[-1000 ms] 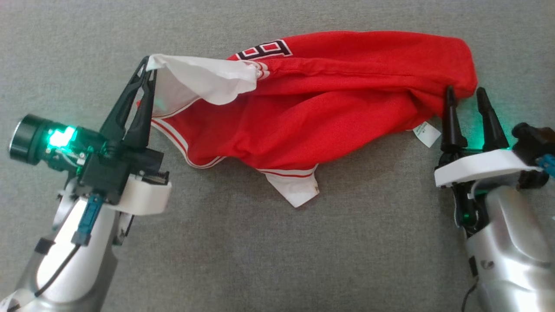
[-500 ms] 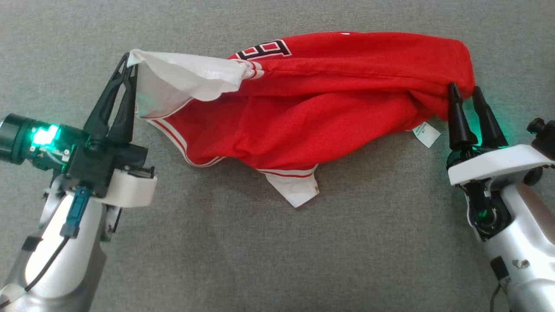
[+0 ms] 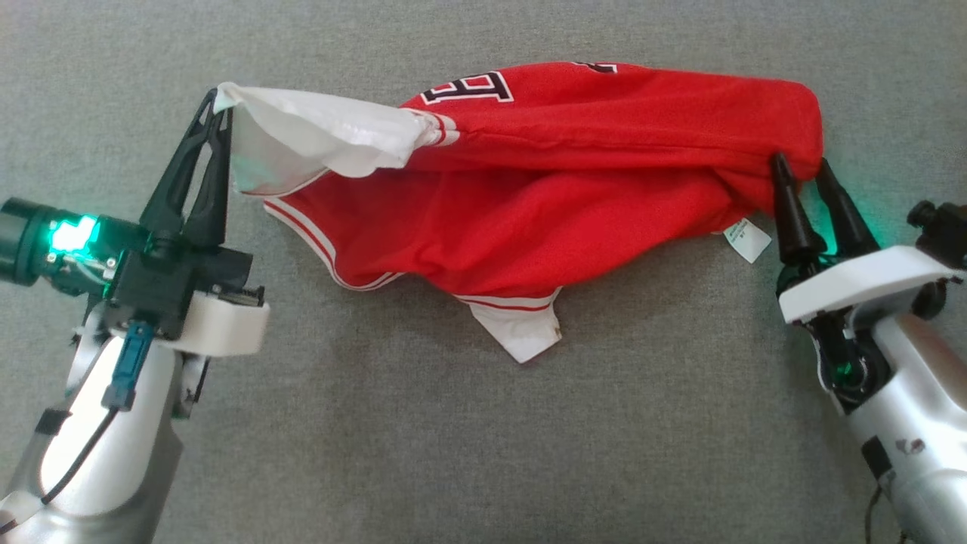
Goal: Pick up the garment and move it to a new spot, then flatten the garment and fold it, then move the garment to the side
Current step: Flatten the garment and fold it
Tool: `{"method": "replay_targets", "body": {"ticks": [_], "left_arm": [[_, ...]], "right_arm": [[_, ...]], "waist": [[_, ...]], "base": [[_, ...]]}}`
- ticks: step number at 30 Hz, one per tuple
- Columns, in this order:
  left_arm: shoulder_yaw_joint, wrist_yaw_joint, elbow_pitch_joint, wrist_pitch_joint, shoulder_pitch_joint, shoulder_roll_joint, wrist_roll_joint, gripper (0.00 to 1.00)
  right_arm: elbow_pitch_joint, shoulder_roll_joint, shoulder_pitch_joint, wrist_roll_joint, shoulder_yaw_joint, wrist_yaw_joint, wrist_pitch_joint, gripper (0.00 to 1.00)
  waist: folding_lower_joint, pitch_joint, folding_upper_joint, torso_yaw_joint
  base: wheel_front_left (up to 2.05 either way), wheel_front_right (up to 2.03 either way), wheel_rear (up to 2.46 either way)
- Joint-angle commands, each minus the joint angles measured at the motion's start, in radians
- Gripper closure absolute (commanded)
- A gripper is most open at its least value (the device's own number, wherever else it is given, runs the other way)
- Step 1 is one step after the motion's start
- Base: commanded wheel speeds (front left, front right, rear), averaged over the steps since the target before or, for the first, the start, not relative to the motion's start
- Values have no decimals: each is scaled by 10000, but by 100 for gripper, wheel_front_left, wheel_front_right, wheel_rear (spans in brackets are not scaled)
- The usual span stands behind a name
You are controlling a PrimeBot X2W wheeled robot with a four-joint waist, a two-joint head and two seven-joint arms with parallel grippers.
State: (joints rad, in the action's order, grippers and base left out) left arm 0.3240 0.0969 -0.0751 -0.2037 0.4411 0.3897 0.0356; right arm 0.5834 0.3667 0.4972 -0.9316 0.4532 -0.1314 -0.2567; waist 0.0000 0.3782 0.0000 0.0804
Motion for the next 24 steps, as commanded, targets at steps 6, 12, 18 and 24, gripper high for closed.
{"method": "replay_targets", "body": {"ticks": [6, 12, 18, 24], "left_arm": [[-398, 163, 295, -21, 295, 479, 96, 100], [-353, 225, 293, -5, 251, 498, 126, 100], [-298, 262, 272, 9, 206, 533, 154, 100], [-210, 168, 407, -113, 349, 641, 141, 100]], "right_arm": [[418, 154, -138, -165, 242, 7, -42, 37], [506, 206, -119, -265, 403, 7, -47, 100], [461, 301, -105, -268, 443, 7, -49, 100], [20, 496, -173, 95, -19, 7, -50, 100]], "waist": [[0, -84, 0, 27], [0, -170, 0, 33], [0, -285, 0, -9], [0, -583, 0, -94]], "base": [[0, 0, 0], [0, 0, 0], [0, 0, 0], [0, 0, 0]]}}
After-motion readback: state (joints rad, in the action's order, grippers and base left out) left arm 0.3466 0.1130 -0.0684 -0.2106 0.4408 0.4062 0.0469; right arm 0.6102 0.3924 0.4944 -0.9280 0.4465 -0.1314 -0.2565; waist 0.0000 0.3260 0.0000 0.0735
